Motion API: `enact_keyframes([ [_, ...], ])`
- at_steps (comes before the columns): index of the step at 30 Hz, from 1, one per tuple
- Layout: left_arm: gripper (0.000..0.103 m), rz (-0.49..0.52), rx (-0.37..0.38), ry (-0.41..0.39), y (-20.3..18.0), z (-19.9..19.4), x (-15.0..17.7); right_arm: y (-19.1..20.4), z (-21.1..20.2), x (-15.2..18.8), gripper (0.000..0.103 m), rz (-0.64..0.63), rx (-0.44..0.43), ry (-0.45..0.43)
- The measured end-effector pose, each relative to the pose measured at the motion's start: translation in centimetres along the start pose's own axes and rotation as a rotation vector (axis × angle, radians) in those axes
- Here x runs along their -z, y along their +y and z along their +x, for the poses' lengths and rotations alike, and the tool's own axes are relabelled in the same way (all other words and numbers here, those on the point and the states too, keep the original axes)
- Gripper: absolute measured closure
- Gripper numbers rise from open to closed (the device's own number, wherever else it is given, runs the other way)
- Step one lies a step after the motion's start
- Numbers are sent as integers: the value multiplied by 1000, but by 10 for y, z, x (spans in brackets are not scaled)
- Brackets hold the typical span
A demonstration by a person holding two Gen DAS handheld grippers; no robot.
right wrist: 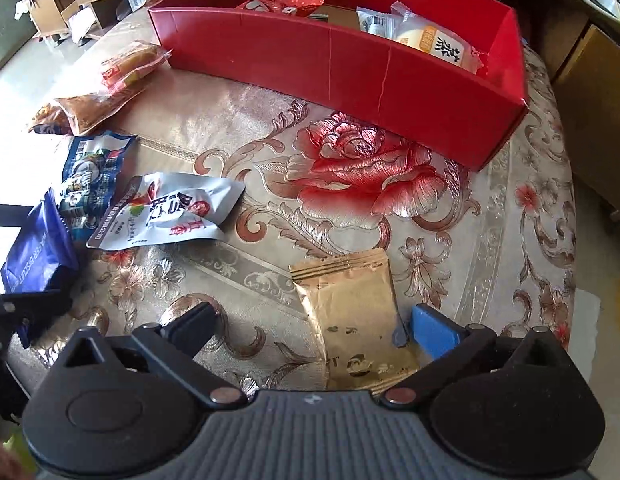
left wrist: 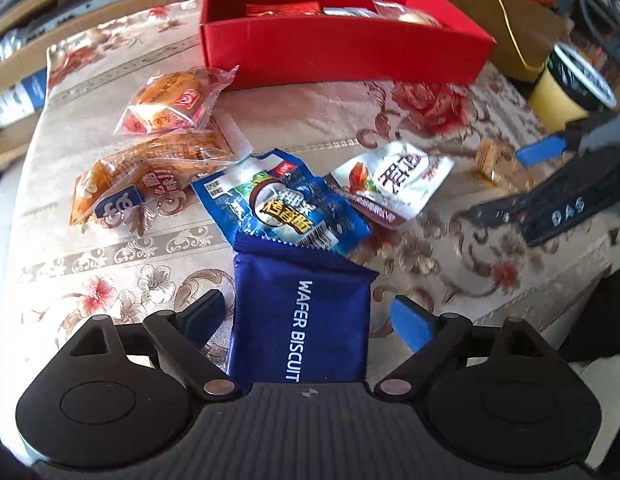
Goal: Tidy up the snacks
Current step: 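Grasp the blue wafer biscuit packet with the left tool while the right tool grasps the gold packet, then lift the blue wafer packet with the left tool while the right tool lifts the gold packet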
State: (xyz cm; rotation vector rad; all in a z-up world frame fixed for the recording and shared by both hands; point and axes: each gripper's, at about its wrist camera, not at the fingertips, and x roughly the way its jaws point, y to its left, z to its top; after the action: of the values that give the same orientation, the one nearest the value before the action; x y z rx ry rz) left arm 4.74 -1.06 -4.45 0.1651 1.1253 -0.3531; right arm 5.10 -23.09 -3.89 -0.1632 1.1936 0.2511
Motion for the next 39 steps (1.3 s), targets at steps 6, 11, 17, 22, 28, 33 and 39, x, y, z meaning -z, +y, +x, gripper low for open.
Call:
enact_keyframes([
  [6,28,-11,-44,-1,-1,-4,1,5,-18,8,45,7,0,-45],
  [11,32,-64,-31,-7,3,-7,1,1,-26,9,66,50,-32,-51],
  [17,32,-82,-35,-12,1,-9,1,7,-25,8,66,42,-18,-52],
  [22,31,-77,-37,-14,1,-8,2,7,-22,7,65,35,-10,-49],
  [28,15,-53,-25,-9,-4,-4,2,4,-20,4,62,44,-11,-44],
  [33,11,-26,-59,-3,-8,-2,5,15,-17,5,41,-8,-18,-40],
  [39,31,-54,-98,-14,-6,-7,7,21,-23,6,66,-33,-12,-48],
])
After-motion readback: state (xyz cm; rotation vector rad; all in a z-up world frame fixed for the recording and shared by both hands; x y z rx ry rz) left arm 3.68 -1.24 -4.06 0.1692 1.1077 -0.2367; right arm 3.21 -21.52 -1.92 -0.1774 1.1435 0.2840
